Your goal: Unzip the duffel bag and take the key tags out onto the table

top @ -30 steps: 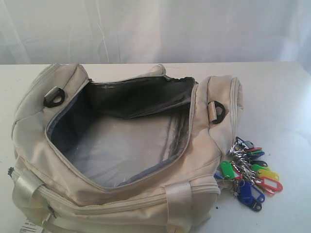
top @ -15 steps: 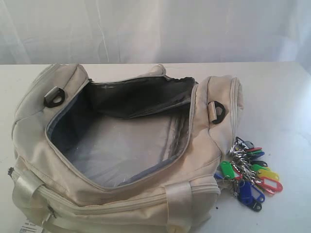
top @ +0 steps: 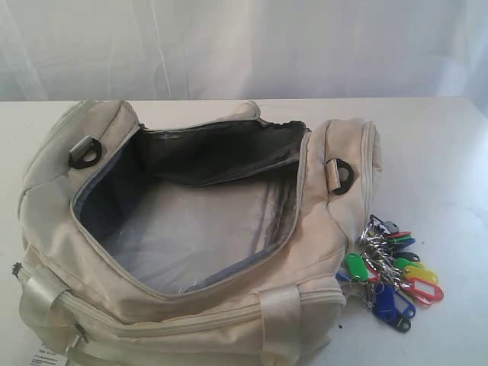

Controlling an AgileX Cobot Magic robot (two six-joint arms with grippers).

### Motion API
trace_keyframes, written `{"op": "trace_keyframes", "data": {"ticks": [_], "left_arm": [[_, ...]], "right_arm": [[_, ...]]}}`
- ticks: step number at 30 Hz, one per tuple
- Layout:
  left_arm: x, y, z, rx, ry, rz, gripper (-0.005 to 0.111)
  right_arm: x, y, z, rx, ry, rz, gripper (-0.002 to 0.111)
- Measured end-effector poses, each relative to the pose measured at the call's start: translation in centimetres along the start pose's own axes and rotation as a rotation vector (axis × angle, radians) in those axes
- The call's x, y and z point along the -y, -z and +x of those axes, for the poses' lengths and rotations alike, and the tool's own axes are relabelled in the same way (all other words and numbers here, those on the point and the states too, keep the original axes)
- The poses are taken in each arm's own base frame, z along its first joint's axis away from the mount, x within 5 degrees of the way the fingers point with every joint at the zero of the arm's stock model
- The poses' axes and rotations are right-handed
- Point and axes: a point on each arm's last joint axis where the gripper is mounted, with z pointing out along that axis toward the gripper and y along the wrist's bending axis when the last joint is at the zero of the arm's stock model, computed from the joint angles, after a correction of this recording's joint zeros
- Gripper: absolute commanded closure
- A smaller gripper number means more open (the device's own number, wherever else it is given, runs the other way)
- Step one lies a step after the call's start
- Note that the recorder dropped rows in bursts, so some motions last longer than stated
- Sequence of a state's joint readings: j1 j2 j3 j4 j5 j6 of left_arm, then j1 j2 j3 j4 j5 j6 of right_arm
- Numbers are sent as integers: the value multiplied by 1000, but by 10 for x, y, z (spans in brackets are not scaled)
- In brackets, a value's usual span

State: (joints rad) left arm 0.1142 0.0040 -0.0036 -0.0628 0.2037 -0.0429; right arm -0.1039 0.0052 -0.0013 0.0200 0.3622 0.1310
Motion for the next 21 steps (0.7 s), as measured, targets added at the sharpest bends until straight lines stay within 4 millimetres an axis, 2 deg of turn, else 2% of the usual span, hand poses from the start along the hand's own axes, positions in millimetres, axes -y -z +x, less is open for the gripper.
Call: {"op": "trace_keyframes", "data": {"ticks": [3, 6, 9, 21], "left_arm": [[0, 0, 0, 0, 0, 0, 107], [0, 0, 0, 0, 0, 0, 107], [0, 0, 0, 0, 0, 0, 107], [0, 0, 0, 0, 0, 0, 107]], "right_arm": [[0, 0, -1, 9, -33, -2, 108], [0, 0, -1, 15, 96, -2, 108], [0, 0, -2, 17, 154, -2, 108], [0, 0, -2, 19, 161, -2, 108]]}}
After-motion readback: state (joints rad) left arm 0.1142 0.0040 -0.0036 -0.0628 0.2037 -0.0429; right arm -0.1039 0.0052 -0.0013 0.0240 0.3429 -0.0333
